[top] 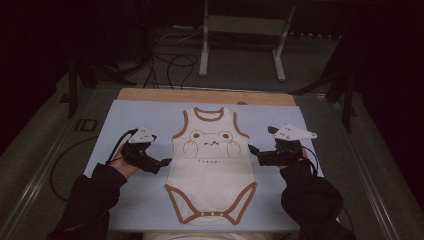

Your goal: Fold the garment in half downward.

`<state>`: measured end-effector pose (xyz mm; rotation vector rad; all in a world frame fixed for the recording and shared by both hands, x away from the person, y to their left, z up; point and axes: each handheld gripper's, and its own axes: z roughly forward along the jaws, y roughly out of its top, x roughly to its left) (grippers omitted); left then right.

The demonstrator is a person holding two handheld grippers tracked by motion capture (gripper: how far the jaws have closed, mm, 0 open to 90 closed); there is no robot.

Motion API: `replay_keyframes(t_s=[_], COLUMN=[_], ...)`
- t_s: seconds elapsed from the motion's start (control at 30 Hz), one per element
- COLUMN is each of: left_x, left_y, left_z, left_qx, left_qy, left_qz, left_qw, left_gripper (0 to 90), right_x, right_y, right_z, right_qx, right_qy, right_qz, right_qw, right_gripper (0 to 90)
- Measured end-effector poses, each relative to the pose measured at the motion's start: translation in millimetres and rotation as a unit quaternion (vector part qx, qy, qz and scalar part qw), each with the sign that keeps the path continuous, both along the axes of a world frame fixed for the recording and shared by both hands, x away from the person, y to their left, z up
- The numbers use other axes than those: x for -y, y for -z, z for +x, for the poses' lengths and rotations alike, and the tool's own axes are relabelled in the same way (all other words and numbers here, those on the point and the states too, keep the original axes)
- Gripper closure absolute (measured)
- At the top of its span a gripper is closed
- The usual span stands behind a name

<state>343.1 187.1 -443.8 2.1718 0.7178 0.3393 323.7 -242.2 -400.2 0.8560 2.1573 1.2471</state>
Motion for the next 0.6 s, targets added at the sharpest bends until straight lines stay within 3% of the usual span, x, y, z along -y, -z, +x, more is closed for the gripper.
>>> replay_keyframes(t_s=[0.37, 0.47, 0.6], left_x=[13.4, 15.6, 21.0], left_y=[10.5, 12.8, 19.0], left_z=[14.1, 17.0, 20.6], left_qx=[-0.004, -0.001, 0.000], left_qy=[-0.019, -0.029, -0.031], left_qz=[0.001, -0.012, -0.005], left_qw=[0.9998, 0.9995, 0.9995], left_gripper=[0.0, 0.0, 0.0], right_x=[-15.4, -19.3, -21.4], right_y=[18.0, 26.0, 39.1], right_z=[21.4, 25.8, 33.4], right_qx=[-0.029, -0.043, -0.060], right_qy=[0.028, 0.039, 0.051], right_qz=[-0.009, 0.002, 0.009], right_qw=[0.9991, 0.9983, 0.9968], right_gripper=[9.1, 9.1, 9.1])
